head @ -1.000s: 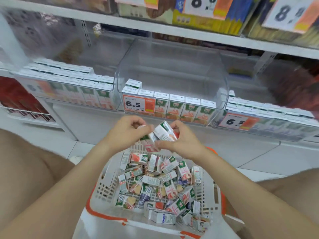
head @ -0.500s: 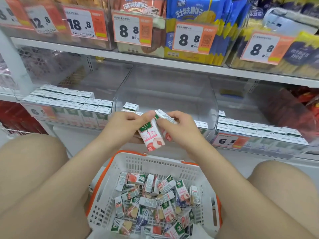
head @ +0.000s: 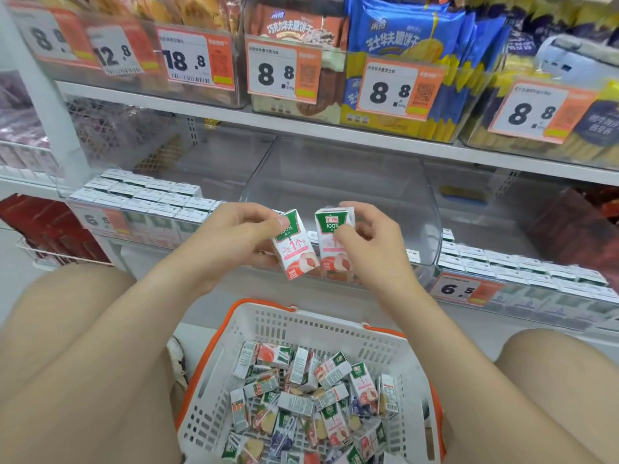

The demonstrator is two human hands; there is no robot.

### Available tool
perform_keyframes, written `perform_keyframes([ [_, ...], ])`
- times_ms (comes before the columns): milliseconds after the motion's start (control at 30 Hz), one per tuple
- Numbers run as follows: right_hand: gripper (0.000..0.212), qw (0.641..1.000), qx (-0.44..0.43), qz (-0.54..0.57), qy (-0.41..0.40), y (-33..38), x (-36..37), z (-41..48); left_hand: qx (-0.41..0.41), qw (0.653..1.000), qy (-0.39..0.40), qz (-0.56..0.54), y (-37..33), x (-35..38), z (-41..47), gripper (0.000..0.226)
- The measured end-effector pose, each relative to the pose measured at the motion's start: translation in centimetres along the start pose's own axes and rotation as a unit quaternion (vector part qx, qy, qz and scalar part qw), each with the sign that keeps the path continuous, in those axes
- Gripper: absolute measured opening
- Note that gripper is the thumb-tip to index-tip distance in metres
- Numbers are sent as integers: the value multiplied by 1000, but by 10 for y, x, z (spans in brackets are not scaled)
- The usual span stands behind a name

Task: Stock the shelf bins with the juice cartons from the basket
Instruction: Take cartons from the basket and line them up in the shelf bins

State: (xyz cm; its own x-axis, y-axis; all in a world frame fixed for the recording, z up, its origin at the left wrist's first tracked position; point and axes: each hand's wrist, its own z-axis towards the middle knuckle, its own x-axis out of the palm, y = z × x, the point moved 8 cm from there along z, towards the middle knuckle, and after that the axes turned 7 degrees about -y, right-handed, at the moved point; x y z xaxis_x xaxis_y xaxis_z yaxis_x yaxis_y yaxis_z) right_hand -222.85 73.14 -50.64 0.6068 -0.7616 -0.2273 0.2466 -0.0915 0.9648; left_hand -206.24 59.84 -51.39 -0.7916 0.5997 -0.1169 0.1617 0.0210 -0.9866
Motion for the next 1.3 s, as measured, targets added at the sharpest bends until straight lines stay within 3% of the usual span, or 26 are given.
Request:
perform_keyframes([
  [133, 28, 994, -99, -55, -2, 19, 23, -4, 50, 994, -87, 50, -13, -50, 13, 13],
  [200, 37, 993, -111, -47, -7, 26, 38, -3, 85, 984, -142, 63, -19, -82, 22, 11],
  [267, 44, 992, -122, -27, 12, 36, 57, 0, 136, 965, -191, 119, -26, -114, 35, 11],
  [400, 39, 978, -202, -46, 39, 59, 97, 6, 212, 906, -230, 284, -41, -147, 67, 22],
  [633, 46, 918, -378, -121, -13, 73, 149, 18, 280, 849, -95, 438, -25, -136, 125, 24],
  [767, 46, 903, -411, -127, -20, 86, 172, 31, 290, 788, -62, 540, -9, -135, 145, 37],
  [900, 44, 907, -356, -223, 16, 75, 199, 59, 228, 736, -26, 637, 18, -142, 163, 46],
  [1067, 39, 870, -286, -400, 38, 55, 221, 89, 139, 768, 47, 624, 46, -145, 173, 54],
  [1200, 11, 816, -244, -517, 89, 56, 239, 93, 85, 768, 85, 629, 38, -137, 148, 55],
  [1300, 23, 757, -213, -596, 161, 48, 249, 91, 62, 781, 104, 613, 32, -128, 126, 53],
])
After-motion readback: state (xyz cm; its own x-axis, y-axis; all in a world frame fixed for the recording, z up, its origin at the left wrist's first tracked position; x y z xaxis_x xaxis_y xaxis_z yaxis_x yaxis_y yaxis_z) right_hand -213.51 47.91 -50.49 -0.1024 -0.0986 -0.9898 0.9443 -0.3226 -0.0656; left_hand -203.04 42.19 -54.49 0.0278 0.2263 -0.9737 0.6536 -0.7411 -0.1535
